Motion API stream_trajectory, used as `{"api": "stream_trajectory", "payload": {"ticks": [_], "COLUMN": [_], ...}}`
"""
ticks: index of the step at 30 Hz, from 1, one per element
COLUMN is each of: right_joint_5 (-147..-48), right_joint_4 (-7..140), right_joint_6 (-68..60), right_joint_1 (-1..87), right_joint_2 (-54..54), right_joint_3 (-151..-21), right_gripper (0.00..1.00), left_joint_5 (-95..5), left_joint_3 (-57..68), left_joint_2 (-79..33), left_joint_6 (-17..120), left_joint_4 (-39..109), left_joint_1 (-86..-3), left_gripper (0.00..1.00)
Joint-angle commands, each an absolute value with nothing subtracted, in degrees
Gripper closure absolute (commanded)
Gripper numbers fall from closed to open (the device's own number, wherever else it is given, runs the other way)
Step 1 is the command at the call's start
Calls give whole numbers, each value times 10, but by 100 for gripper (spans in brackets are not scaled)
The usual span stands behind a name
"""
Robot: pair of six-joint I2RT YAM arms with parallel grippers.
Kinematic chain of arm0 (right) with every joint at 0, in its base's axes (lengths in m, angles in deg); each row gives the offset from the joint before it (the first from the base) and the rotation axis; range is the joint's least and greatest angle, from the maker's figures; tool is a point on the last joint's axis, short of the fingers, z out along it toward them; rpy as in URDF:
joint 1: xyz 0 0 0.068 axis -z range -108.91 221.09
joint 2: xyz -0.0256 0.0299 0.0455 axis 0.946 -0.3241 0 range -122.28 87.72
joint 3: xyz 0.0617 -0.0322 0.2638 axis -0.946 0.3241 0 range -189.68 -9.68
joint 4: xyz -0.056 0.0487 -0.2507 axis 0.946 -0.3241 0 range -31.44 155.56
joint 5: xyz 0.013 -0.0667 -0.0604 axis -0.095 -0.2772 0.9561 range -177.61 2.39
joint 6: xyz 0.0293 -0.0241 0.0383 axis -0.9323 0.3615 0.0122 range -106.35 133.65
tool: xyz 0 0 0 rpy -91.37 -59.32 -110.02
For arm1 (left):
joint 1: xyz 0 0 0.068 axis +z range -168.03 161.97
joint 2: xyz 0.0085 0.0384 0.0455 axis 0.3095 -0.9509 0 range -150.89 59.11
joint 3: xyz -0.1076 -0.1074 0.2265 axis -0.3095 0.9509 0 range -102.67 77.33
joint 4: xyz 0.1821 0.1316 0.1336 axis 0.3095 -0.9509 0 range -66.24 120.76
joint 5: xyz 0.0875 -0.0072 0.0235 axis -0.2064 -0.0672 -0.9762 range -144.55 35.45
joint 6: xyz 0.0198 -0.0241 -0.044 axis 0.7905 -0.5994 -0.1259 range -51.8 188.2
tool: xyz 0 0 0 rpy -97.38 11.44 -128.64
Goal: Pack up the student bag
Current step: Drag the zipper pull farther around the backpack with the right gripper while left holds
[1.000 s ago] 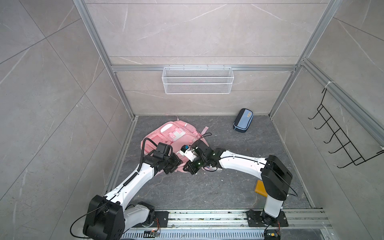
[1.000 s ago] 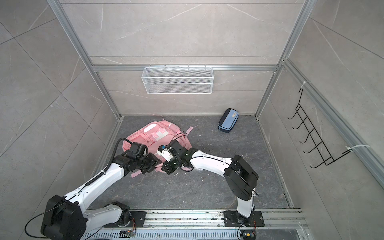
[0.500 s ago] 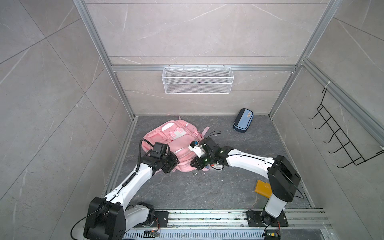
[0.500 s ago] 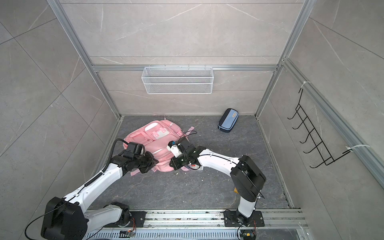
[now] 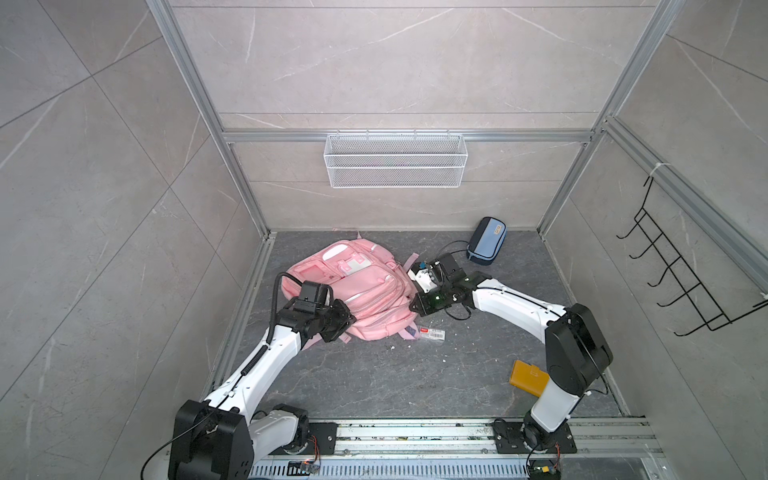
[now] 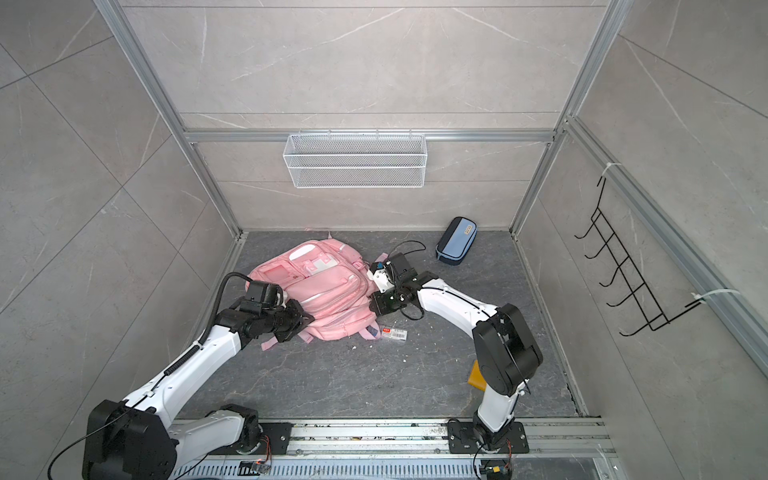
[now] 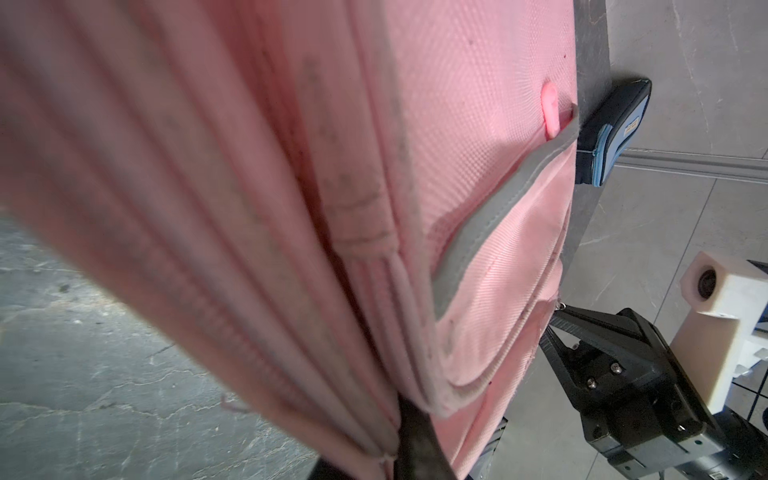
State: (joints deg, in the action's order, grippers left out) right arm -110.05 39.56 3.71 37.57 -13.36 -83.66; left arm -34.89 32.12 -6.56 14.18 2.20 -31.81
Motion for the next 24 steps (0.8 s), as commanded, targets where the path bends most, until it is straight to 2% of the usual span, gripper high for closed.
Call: {"api": "stream_trajectory", "payload": {"ticks": [1,4,7,8,9,12,13,14,17,21,24], "right_joint_5": [-1017,-1044,-1052,-1053,-1053,-1059,-1061,-1063,-1068,-1086,-1102], "right_joint_4": [381,411,416,414,411,413,417,420,433,451,453], "right_joint_6": [63,68,87,96,104,108,102,95,70,43,34], "right_joint_1": [410,401,375,362,345,309,299,293,276,260,250], "right_joint_2": [-138,-127,-121,-123,-124,-130,-132,-135,-141,-153,-165], "right_joint_3": [-849,-827,-820,-821,-823,-832,-836,-841,-856,-880,-899], "right_gripper": [100,100,100,100,100,100,100,100,100,100,100], "left_joint_5": [-399,-388,-393,-392,-395,-395,-396,-396,-397,-378,-346], "left_joint_3": [312,303,255,236,216,180,176,176,187,224,260], "left_joint_2": [-35,-54,-94,-107,-118,-133,-129,-122,-85,-10,26], "left_joint_6": [223,256,282,290,297,302,302,302,294,250,197], "left_joint_4": [-55,-41,-38,-42,-48,-68,-80,-90,-130,-170,-156], "left_joint_1": [-251,-209,-204,-205,-205,-207,-209,-211,-230,-256,-273], "left_gripper": [100,100,100,90,63,16,7,3,1,10,12]}}
